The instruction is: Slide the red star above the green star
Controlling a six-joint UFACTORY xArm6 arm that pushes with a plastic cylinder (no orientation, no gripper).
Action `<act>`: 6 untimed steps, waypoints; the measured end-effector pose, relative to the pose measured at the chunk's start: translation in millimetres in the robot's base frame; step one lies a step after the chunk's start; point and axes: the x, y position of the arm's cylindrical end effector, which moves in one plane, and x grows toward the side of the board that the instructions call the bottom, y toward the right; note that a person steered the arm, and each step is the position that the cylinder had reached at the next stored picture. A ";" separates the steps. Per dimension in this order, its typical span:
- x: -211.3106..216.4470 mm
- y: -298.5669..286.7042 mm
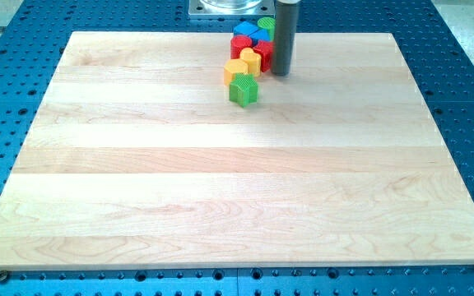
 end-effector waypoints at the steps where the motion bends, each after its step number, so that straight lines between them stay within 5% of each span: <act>1: -25.0 15.4; 2: -55.0 6.4; 4: -26.4 -61.7; 6: -9.1 -39.7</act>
